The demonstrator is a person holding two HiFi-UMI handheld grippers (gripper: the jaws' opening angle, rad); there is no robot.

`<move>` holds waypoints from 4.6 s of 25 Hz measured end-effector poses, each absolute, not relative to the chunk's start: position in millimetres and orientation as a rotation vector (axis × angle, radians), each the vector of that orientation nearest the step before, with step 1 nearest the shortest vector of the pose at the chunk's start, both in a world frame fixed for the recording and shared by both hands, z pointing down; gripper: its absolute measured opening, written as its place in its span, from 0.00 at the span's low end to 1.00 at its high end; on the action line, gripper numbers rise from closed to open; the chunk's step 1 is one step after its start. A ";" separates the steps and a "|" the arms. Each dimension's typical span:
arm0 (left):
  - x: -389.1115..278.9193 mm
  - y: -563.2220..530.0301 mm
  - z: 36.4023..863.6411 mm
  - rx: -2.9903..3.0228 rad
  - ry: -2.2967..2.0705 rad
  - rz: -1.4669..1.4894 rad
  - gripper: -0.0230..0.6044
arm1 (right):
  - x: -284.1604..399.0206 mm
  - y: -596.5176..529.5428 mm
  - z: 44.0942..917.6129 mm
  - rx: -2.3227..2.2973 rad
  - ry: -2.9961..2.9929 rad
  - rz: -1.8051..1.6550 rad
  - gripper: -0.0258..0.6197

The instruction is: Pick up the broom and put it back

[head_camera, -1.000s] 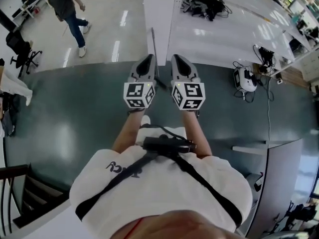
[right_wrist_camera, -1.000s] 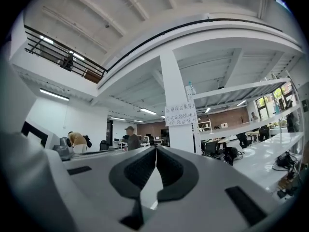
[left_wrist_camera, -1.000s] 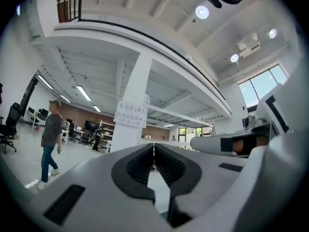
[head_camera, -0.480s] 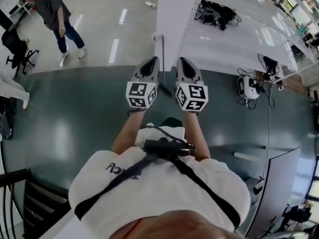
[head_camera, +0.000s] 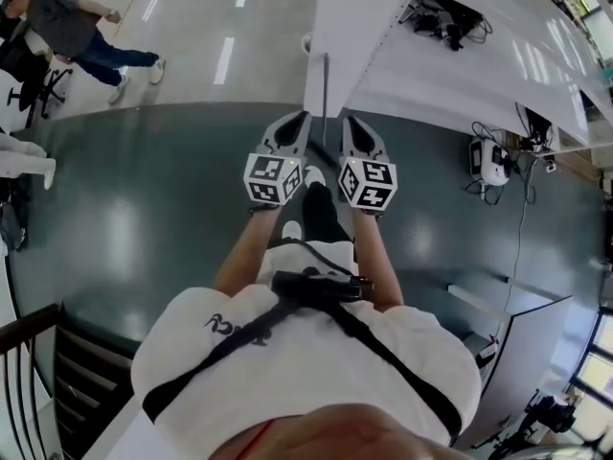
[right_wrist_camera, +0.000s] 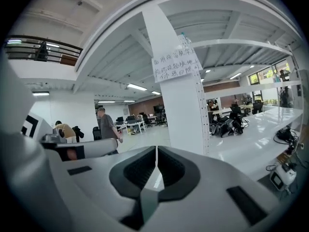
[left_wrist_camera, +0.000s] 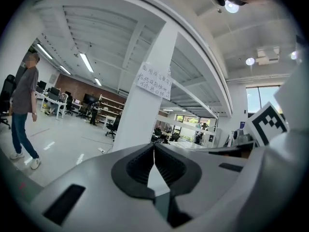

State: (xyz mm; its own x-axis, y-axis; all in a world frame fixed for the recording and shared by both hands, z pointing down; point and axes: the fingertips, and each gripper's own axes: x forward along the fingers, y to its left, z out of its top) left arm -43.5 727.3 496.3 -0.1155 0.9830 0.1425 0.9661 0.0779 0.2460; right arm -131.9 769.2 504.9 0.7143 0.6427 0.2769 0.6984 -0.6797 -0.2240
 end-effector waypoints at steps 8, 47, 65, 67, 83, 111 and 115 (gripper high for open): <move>-14.2 790.3 561.5 2.138 2.249 0.582 0.06 | -110.1 838.4 588.0 -2.519 -1.076 -0.470 0.05; 74.7 948.1 814.7 2.256 2.177 0.921 0.06 | 23.9 1034.7 932.8 -2.417 -0.804 -0.913 0.35; 77.0 924.2 787.1 2.273 2.107 0.888 0.06 | 21.4 1031.5 932.0 -2.438 -0.825 -0.985 0.20; 74.7 911.7 780.3 2.279 2.070 0.898 0.06 | 11.4 1011.8 919.8 -2.459 -0.784 -1.017 0.19; 56.8 823.0 620.5 2.268 2.066 0.639 0.06 | -38.3 912.1 669.3 -2.603 -0.964 -0.575 0.19; 67.7 616.0 321.3 2.429 1.852 -0.049 0.06 | -26.0 691.9 300.2 -3.091 -0.637 0.173 0.19; 101.7 569.9 327.3 2.528 1.727 -0.037 0.06 | 18.3 652.4 304.7 -3.089 -0.438 0.159 0.19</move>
State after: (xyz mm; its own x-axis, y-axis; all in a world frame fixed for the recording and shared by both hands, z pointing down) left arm 101.7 569.9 327.3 0.3646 0.9289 -0.0650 0.9308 -0.3617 0.0528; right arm 18.3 652.4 304.7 0.9555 0.2782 -0.0981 0.2764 -0.9605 -0.0315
